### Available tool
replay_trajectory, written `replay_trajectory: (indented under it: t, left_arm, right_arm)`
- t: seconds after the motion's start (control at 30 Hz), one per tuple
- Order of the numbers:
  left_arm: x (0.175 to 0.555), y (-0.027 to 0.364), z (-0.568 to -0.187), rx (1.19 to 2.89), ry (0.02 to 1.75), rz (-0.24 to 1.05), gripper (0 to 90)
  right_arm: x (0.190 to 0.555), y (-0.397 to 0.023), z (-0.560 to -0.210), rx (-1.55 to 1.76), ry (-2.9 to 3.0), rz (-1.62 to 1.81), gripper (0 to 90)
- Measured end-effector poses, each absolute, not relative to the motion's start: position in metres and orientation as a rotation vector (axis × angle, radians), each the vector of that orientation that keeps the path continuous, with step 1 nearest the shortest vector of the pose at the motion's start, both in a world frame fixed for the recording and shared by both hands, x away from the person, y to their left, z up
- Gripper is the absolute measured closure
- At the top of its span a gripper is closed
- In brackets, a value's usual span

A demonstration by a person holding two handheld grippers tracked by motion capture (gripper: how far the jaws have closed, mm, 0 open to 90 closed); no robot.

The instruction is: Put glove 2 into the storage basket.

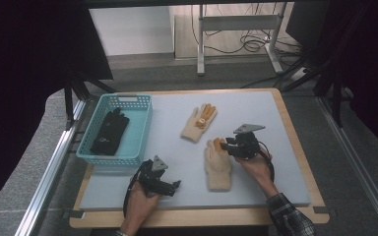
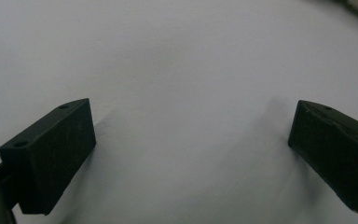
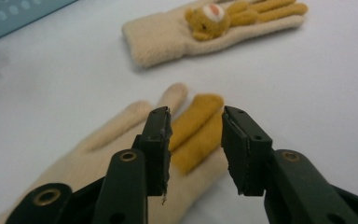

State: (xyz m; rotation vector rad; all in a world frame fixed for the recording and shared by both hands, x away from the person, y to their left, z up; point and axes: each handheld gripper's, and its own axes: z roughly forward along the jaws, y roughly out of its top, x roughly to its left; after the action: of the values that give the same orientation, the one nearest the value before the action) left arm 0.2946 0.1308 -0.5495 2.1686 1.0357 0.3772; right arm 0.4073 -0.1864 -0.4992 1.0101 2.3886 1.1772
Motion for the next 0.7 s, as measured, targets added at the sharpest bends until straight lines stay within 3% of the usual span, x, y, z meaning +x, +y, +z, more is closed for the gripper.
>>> replay_trajectory:
  t: [0.27, 0.7]
  left_arm:
    - [0.295, 0.131, -0.549, 2.168, 1.038, 0.377, 0.9]
    - [0.295, 0.131, -0.549, 2.173, 1.036, 0.376, 0.8]
  right_arm:
    - [0.436, -0.161, -0.496, 1.025, 2.385, 1.162, 48.3]
    - [0.489, -0.125, -0.505, 1.068, 2.397, 1.099, 38.9]
